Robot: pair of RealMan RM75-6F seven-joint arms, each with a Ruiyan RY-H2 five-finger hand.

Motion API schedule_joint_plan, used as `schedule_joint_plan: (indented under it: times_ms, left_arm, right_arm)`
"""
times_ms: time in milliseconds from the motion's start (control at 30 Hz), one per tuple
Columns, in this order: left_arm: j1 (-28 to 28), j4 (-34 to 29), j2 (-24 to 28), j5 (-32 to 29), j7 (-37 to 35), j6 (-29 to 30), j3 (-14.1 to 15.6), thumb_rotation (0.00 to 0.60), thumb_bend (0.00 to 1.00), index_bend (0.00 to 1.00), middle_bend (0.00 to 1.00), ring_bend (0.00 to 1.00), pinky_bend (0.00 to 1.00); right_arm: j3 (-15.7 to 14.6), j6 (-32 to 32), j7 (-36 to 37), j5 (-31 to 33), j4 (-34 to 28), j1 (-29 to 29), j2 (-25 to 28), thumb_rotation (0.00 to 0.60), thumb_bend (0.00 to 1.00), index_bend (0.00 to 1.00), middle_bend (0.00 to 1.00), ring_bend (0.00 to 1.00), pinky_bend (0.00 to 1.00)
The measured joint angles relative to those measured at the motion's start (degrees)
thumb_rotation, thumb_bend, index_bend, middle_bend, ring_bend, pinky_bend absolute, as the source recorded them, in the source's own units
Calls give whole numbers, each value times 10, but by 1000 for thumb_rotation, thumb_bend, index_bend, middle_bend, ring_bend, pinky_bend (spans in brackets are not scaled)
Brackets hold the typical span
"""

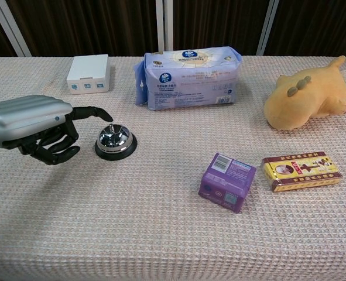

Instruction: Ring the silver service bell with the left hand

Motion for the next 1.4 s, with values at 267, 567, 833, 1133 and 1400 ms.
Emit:
schedule_joint_plan:
  times_ms: [267,567,833,1133,1400]
  left_arm:
    - [-4,8,-2,-3,-7,-3,-1,600,516,129,804,793,673]
    - [-4,11,-6,-10,-3,-10,4,600,515,129,804,794,672]
    - [-5,5,-3,-13,2,-8,4,600,515,131,803,792,668]
    - [-5,2,-4,-7,4,0,4,600,516,131,803,792,667]
    - [-8,9,-8,-20,10,-16,7,600,515,131,802,792,665]
  right_arm:
    - [0,0,-2,1,-1,0,-1,600,229,0,0,0,0]
    - [-2,-2,0,2,5,-1,-3,600,231,0,0,0,0]
    - [-3,0,8,1,11,-1,-6,600,232,0,0,0,0]
    - [-2,1,13,1,14,-2,-5,600,232,0,0,0,0]
    - [-1,1,12,2,13,-2,-4,600,233,0,0,0,0]
